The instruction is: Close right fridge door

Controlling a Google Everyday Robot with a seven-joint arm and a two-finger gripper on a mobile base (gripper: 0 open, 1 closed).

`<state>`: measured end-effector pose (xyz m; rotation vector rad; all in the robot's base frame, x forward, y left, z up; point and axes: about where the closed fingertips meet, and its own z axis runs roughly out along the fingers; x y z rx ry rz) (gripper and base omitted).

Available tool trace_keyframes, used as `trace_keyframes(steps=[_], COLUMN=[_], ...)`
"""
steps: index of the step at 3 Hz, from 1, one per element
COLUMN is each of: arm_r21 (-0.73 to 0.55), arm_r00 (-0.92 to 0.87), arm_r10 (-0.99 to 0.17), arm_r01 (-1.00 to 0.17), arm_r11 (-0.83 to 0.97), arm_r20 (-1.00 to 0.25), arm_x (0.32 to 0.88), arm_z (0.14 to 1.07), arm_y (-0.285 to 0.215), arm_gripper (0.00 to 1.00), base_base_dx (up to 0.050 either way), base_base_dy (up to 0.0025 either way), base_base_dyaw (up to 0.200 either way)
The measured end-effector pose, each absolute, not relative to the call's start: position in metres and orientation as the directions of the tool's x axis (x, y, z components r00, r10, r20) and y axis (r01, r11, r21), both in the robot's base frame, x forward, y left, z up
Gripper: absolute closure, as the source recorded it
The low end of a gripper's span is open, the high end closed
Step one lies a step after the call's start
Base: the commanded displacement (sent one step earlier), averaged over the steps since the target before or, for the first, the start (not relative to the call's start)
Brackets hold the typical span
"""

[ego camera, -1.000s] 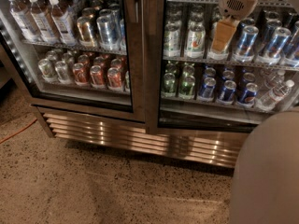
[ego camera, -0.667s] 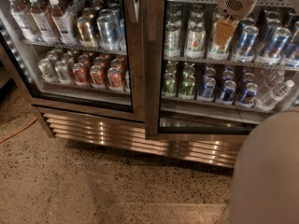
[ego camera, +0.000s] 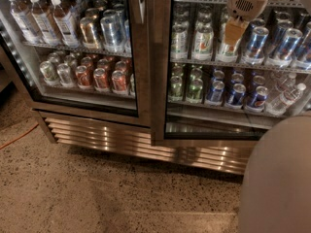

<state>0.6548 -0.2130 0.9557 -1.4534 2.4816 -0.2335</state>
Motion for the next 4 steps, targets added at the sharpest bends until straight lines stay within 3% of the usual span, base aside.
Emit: trace_keyframes(steps=[1,2,3,4], arm_r21=[-0.265,-0.265,-0.265,-0.265], arm_r00=[-0.468,-0.468,-0.468,-0.468], arm_r10=[-0.873,-0.873,-0.873,-0.873], arm_r01=[-0.832,-0.832,-0.832,-0.832], arm_r11=[0.488,0.488,0.488,0.488], arm_r20=[-0.138,-0.138,-0.138,-0.138], arm_x=[0.6548,0.6548,0.6548,0.6548], arm_z=[0.9557,0.9557,0.9557,0.9557], arm_y=[-0.213,-0.213,-0.213,-0.213], arm_gripper=[1.0,1.0,1.0,1.0], base_base_dx=[0.037,0.041,-0.05,0.0], base_base_dy=[0.00248,-0.00233,0.00009,0.0], base_base_dyaw=[0.134,-0.112,-0.001,0.0])
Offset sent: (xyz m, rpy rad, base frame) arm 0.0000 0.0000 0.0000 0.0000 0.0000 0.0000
